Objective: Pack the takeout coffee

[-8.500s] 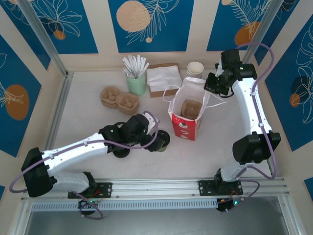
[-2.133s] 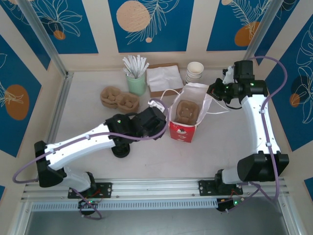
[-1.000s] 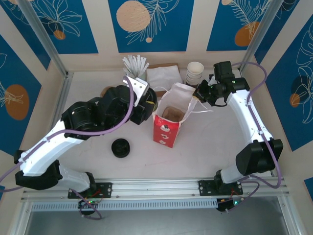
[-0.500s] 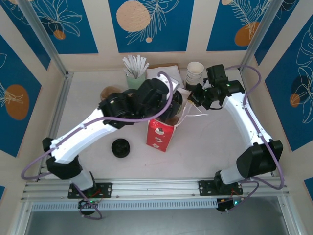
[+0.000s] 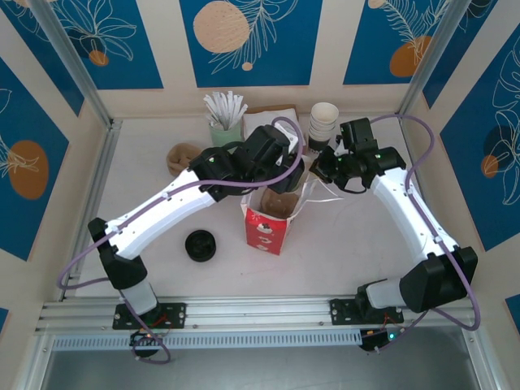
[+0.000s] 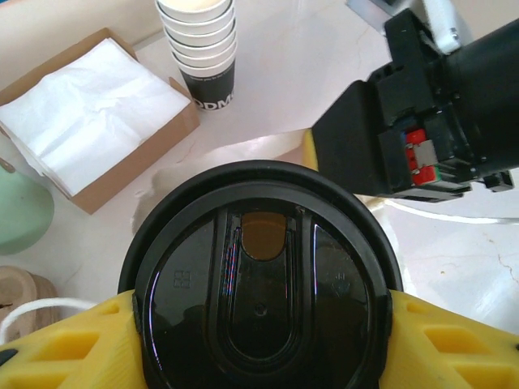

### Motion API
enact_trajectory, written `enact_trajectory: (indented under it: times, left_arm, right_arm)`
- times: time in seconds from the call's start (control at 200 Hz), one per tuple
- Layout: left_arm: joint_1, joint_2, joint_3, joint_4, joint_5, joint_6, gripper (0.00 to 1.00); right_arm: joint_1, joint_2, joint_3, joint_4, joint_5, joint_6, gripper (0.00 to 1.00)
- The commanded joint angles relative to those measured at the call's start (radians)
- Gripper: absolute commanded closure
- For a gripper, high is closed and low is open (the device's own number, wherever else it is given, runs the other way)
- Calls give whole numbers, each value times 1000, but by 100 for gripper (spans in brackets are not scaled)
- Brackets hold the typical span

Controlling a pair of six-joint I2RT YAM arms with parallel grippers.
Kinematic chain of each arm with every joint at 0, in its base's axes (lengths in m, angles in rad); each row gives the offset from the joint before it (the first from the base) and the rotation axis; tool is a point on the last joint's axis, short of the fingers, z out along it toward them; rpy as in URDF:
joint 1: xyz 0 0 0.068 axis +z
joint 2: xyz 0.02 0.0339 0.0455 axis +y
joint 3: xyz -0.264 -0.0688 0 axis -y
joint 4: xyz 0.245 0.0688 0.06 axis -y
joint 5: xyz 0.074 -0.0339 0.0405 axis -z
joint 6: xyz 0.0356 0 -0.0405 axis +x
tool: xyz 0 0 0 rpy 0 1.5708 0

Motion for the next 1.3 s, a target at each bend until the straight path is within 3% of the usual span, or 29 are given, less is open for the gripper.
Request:
enact_trajectory:
  times: [0.0,0.07,0.295,0.525,0.845,0.91,1.015,1.085,1.15,1.295]
  left_arm:
    - [2,11,-20,52,34,34,41]
    - [3,10,-28,60,28,27,40]
    - [2,9,-38,61,-4,-1,41]
    - [1,-24,-161,132,-23,8,42]
    - [8,-45,-224,163,-30,-27,42]
    - [7,-65,-246,219,13,-10,41]
    - [10,-84,-263,226,41,-33,42]
    - [0,-113,-318,267,51,-45,43]
    - [-4,-133,-357,293,53,-66,44]
    - [-14,-149,-378,267,-10,-71,44]
  right_arm:
    - [10,6,-58,78,-38,-57,100]
    - [-1,20,-65,95,-104,-83,100]
    - [-9,-10,-44,62,-120,-188,100]
    - [-13,-82,-126,181,-139,-192,100]
    - [-18,-105,-85,144,-119,-155,100]
    - [-19,-115,-104,128,-179,-177,100]
    - [-2,-222,-216,167,-159,-111,100]
    - [47,-329,-289,193,-27,-85,100]
    - [52,-402,-336,224,4,-77,100]
    - [48,-442,-372,240,58,-107,100]
